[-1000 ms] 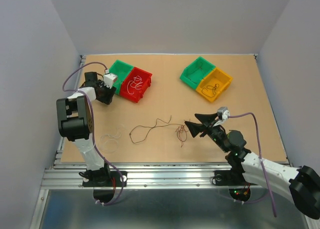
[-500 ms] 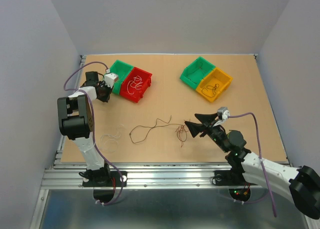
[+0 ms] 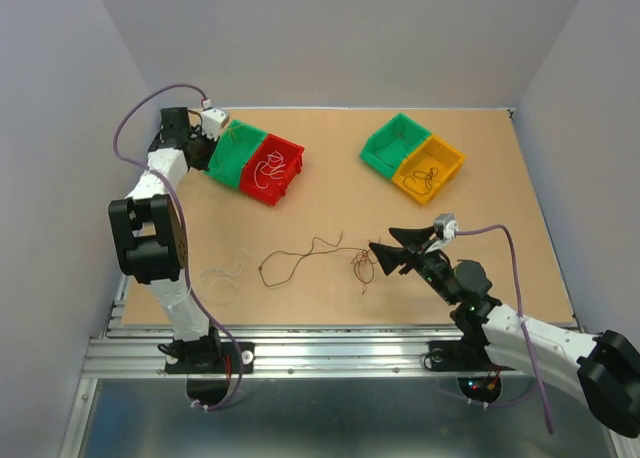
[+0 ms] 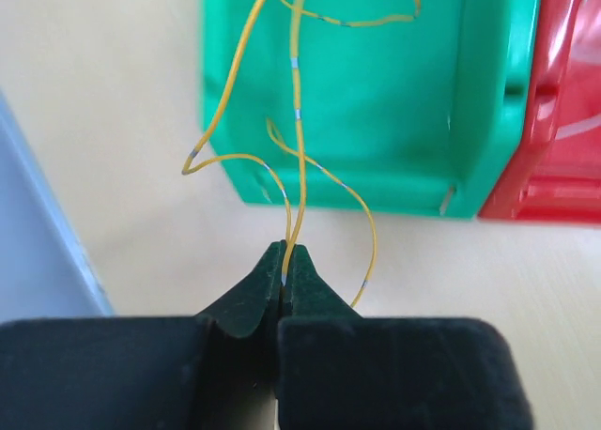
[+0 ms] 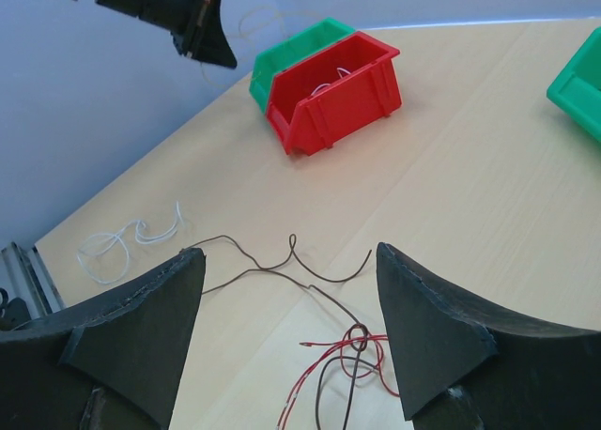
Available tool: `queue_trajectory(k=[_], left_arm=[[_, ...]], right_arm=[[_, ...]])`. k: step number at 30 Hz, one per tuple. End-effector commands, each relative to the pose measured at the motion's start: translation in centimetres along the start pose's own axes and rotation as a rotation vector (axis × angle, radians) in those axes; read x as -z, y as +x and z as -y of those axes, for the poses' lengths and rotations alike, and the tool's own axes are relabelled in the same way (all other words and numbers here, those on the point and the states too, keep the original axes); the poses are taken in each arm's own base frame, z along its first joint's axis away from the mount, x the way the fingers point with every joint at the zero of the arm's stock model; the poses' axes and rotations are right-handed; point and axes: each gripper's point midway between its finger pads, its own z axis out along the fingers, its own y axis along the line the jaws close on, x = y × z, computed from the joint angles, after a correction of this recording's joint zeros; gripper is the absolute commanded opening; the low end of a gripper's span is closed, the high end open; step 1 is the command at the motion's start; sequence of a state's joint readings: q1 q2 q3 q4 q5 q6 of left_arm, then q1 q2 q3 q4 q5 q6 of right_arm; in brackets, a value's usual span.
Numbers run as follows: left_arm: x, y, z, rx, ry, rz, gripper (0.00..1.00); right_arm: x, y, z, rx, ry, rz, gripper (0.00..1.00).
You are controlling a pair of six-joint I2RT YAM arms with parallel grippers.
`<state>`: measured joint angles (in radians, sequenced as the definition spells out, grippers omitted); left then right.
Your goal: Untangle the cables
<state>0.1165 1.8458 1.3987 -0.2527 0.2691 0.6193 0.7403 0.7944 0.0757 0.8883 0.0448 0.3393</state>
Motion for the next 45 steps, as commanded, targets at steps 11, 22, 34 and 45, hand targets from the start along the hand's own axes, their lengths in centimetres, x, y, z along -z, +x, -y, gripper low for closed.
queue_trajectory(k=[11, 22, 34, 45], left_arm=[[-3.3, -7.9, -0.1, 0.011, -0.045, 0.025, 0.00], [-2.0, -7.4, 1.3, 0.006, -0.069, 0.209, 0.00], [0.4, -4.7, 2.5, -0.002, -0.070, 0.286, 0.00], [0.1, -1.2, 2.2, 0.001, -0.010, 0.175, 0.00]], right_arm=[[0.1, -0.6, -0.2, -0.005, -0.008, 0.026, 0.78], [0.1, -0.5, -0.1, -0.003, -0.002, 0.025, 0.78], [0.2, -0.5, -0.2, -0.008, -0.004, 0.025, 0.78], [0.3, -0.5, -0.1, -0.007, -0.003, 0.027, 0.78]])
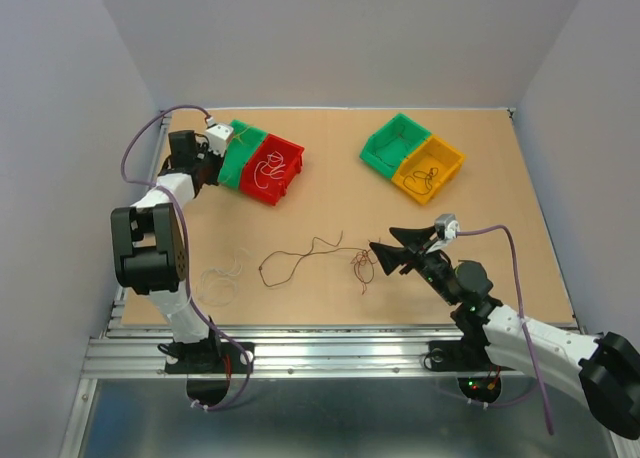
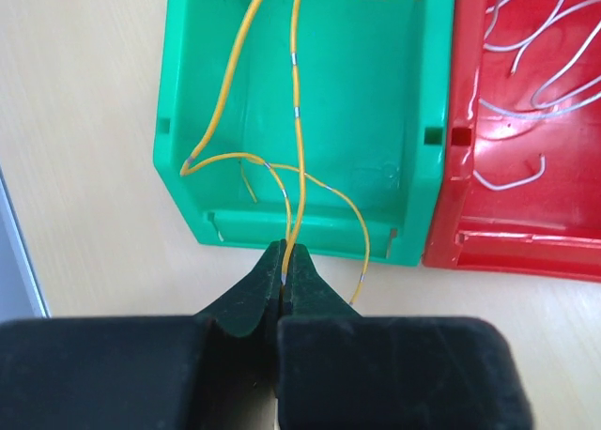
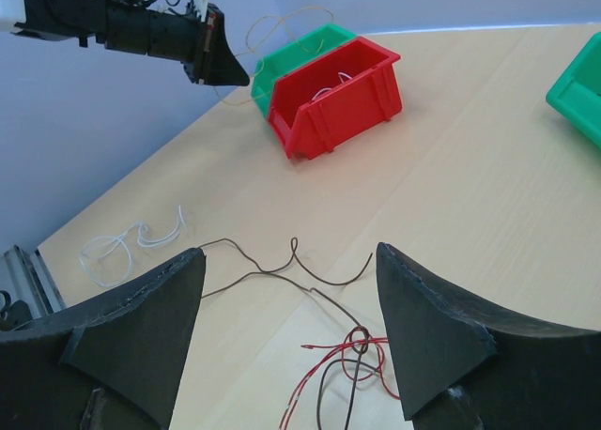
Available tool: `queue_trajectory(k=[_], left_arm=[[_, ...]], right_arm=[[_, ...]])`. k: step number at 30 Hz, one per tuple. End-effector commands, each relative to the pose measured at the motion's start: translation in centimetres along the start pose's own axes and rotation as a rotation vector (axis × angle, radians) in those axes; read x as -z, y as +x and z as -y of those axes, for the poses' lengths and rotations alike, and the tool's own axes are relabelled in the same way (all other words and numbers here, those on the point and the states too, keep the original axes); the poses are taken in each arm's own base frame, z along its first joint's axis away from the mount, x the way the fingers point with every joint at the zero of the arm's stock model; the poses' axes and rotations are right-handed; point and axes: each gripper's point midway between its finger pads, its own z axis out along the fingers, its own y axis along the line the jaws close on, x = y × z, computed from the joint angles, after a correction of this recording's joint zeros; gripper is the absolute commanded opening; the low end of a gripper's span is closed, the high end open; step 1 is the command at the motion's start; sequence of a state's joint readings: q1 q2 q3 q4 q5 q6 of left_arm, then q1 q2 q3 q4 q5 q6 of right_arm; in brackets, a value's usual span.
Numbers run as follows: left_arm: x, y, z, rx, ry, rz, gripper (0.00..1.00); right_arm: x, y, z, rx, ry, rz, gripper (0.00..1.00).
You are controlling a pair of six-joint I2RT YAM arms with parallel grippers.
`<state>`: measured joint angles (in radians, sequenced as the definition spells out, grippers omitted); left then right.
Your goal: Untangle the cables
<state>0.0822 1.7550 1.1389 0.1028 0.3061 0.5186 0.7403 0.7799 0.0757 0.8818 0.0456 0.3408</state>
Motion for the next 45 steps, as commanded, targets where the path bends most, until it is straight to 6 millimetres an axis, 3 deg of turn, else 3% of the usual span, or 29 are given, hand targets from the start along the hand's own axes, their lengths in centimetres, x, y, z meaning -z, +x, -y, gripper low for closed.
queue_trajectory(k=[1, 9, 21, 25, 37, 38, 45], left_arm=[[0.9, -0.5, -0.3, -0.037, 0.031, -0.021, 0.00], [1.8, 0.5, 0.6, -0.048, 0.117, -0.138, 0.00], [1.8, -0.3, -3.1, -0.106, 0.067, -0.333, 0.00], [1.2, -0.9, -4.6, -0.137, 0.025, -0.404, 0.00], [-1.5, -1.2, -4.9, -0.226, -0.049, -0.547, 0.00], [-2.0, -1.9, -3.7, -0.247, -0.036, -0.538, 0.00], [-4.2, -3.0, -2.5, -0.258, -0.076, -0.512, 0.00]], right_arm=[[0.1, -0.3, 0.0, -0.004, 0.000, 0.020, 0.78], [0.2, 0.0, 0.1, -0.002, 0.005, 0.012, 0.78], [0.3, 0.2, 0.3, -0.005, 0.013, 0.009, 0.78], [0.3, 0.4, 0.2, -0.005, 0.009, 0.001, 0.78], [0.6, 0.7, 0.5, -0.005, 0.020, 0.000, 0.78], [0.6, 0.7, 0.6, -0.008, 0.022, 0.001, 0.78], [0.9, 0.5, 0.7, -0.002, 0.024, 0.014, 0.78]])
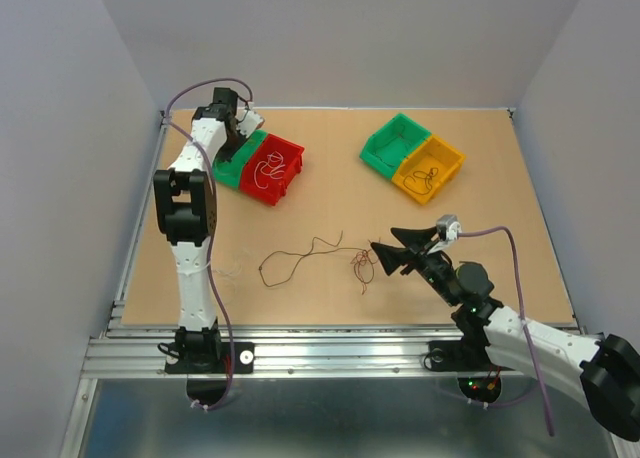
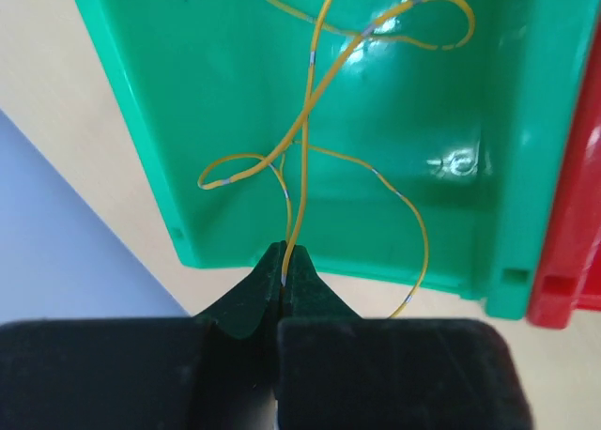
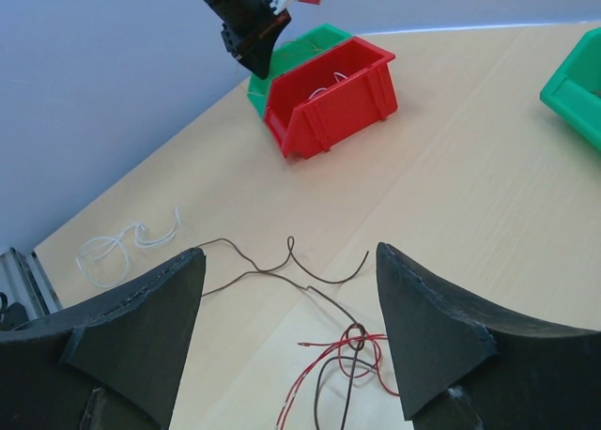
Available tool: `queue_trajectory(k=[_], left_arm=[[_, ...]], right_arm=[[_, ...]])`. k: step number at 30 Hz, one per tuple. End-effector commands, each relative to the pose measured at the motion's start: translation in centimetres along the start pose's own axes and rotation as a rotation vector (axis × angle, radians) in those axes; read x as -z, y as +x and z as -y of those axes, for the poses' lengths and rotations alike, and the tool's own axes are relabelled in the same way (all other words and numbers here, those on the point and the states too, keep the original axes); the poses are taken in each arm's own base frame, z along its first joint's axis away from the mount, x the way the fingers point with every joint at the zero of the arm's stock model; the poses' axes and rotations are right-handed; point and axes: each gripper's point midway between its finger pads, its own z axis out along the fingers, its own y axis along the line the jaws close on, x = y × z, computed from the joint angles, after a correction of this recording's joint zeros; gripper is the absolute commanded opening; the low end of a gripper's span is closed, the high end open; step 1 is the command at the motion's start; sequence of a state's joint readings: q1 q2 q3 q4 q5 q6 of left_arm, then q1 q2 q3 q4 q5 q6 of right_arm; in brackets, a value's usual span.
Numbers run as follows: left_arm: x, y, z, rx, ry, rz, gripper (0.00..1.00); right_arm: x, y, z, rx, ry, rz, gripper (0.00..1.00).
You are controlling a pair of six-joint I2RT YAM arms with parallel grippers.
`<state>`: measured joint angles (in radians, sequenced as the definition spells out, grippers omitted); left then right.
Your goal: Untangle the cables
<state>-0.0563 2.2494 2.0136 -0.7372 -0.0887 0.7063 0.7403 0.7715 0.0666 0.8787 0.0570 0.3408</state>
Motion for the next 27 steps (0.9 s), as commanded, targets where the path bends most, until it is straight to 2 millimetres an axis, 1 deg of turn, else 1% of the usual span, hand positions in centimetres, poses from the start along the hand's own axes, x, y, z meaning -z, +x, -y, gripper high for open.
queue_trajectory(k=[1, 3, 4, 5, 7, 8, 10, 13, 15, 16, 17, 18, 19, 20, 21, 22, 23, 24, 25, 27], left_arm=[[0.8, -2.3, -1.1, 0.022, -0.061, 0.038, 0.00], [-0.1, -3.0, -0.7, 0.024, -0.051, 0.048, 0.00], [-0.9, -3.1, -0.3, 0.022, -0.040, 0.046, 0.00], [-1.1, -3.6, -0.4, 0.022, -0.041, 0.063, 0.00], [-1.9, -4.1, 0.2, 0.028, -0.021, 0.087, 0.00], [-2.6, -4.2, 0.5, 0.031, -0.012, 0.099, 0.00], [-3.2, -4.4, 0.8, 0.048, -0.008, 0.120, 0.00], [-4.6, -4.4, 1.8, 0.058, 0.003, 0.164, 0.00], [-4.9, -4.4, 2.0, 0.065, 0.008, 0.166, 0.00], [-4.9, -4.9, 2.5, 0.073, 0.041, 0.195, 0.00], [-4.9, -4.8, 2.7, 0.078, 0.052, 0.202, 0.00], [-4.8, -4.9, 2.7, 0.085, 0.055, 0.216, 0.05], [-3.9, -5.7, 2.1, 0.098, 0.047, 0.261, 0.17], [-4.0, -5.3, 2.3, 0.101, 0.054, 0.264, 0.21], [-3.5, -5.5, 2.2, 0.108, 0.054, 0.285, 0.25], [-2.2, -6.2, 1.3, 0.118, 0.037, 0.337, 0.33], [-2.2, -5.8, 1.6, 0.129, 0.045, 0.338, 0.37], [-1.8, -5.9, 1.6, 0.131, 0.045, 0.353, 0.39], [-0.8, -6.2, 1.4, 0.131, 0.041, 0.376, 0.40], [-0.5, -6.0, 1.5, 0.132, 0.038, 0.381, 0.43]], right_arm=[[0.7, 0.3, 0.4, -0.003, 0.011, 0.015, 0.78], [0.7, 0.3, 0.3, -0.004, 0.007, 0.017, 0.78], [0.7, 0.3, 0.4, -0.006, 0.009, 0.016, 0.78], [0.8, 0.3, 0.3, -0.006, 0.008, 0.016, 0.78], [0.8, 0.4, 0.4, -0.006, 0.010, 0.015, 0.78], [0.8, 0.3, 0.3, -0.007, 0.007, 0.017, 0.78], [0.8, 0.4, 0.4, -0.007, 0.010, 0.015, 0.78], [0.8, 0.4, 0.4, -0.007, 0.010, 0.013, 0.78], [0.8, 0.4, 0.4, -0.009, 0.009, 0.013, 0.78], [0.8, 0.4, 0.3, -0.009, 0.007, 0.012, 0.78], [0.8, 0.3, 0.3, -0.007, 0.008, 0.016, 0.78], [0.8, 0.4, 0.4, -0.009, 0.010, 0.013, 0.78], [0.8, 0.3, 0.3, -0.009, 0.008, 0.016, 0.78], [0.8, 0.3, 0.4, -0.009, 0.010, 0.015, 0.78], [0.8, 0.4, 0.4, -0.009, 0.012, 0.014, 0.78], [0.7, 0.4, 0.4, -0.010, 0.011, 0.011, 0.78], [0.7, 0.5, 0.4, -0.010, 0.009, 0.008, 0.78], [0.7, 0.5, 0.3, -0.010, 0.009, 0.008, 0.78], [0.7, 0.6, 0.4, -0.011, 0.009, 0.003, 0.78], [0.6, 0.6, 0.3, -0.011, 0.009, 0.003, 0.78]])
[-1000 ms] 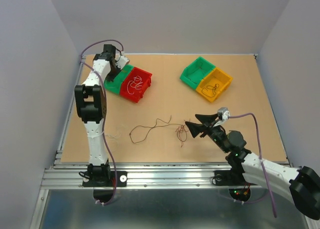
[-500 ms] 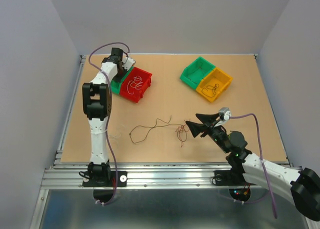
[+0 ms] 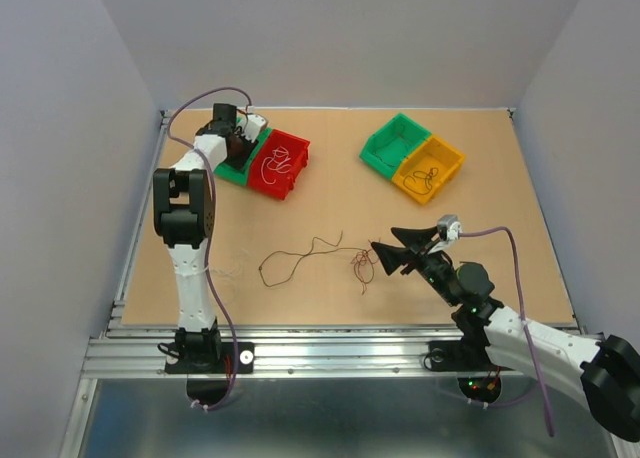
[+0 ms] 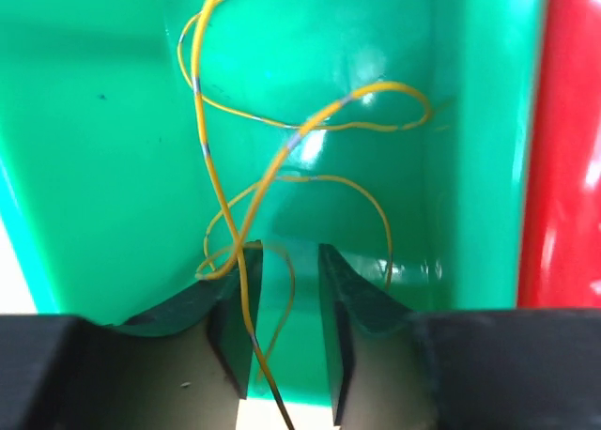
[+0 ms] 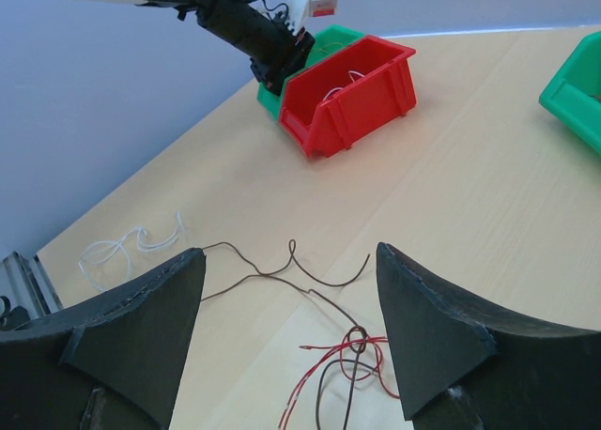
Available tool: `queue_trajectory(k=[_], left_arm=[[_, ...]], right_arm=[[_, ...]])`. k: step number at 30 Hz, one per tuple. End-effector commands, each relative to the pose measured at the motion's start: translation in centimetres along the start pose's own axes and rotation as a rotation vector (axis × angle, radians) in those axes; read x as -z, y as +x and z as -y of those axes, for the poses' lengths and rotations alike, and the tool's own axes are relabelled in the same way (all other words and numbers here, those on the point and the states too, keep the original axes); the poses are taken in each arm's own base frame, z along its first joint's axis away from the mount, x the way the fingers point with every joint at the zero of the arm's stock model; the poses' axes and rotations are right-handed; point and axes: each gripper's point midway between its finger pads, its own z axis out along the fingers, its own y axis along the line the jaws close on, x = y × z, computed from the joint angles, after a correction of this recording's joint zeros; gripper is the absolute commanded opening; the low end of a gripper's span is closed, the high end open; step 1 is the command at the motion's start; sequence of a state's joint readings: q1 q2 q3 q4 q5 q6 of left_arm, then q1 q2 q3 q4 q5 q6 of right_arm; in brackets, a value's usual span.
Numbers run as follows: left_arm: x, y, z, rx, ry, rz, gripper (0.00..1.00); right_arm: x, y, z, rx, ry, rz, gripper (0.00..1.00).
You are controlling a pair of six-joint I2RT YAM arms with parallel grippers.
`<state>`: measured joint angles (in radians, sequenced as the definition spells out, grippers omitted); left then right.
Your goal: Untangle the cables
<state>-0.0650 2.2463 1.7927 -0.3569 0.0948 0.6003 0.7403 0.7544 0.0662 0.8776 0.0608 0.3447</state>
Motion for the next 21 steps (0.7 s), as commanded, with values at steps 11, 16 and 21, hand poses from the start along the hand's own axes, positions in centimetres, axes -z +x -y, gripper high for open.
queue_trajectory(k=[11, 16, 21], left_arm=[[6.8, -4.8, -2.1, 0.021, -0.048, 0.175, 0.54], [8.1, -5.4, -2.0, 0.022, -0.035, 0.198, 0.62], [9.8, -6.0, -2.1, 0.019, -0.042, 0.246, 0.73]], right_arm=[[0.5, 0.9, 0.3, -0.008, 0.006, -0.012, 0.78], [0.4, 0.9, 0.4, -0.006, 0.011, -0.011, 0.78], [0.1, 0.9, 0.2, -0.009, 0.004, -0.022, 0.78]])
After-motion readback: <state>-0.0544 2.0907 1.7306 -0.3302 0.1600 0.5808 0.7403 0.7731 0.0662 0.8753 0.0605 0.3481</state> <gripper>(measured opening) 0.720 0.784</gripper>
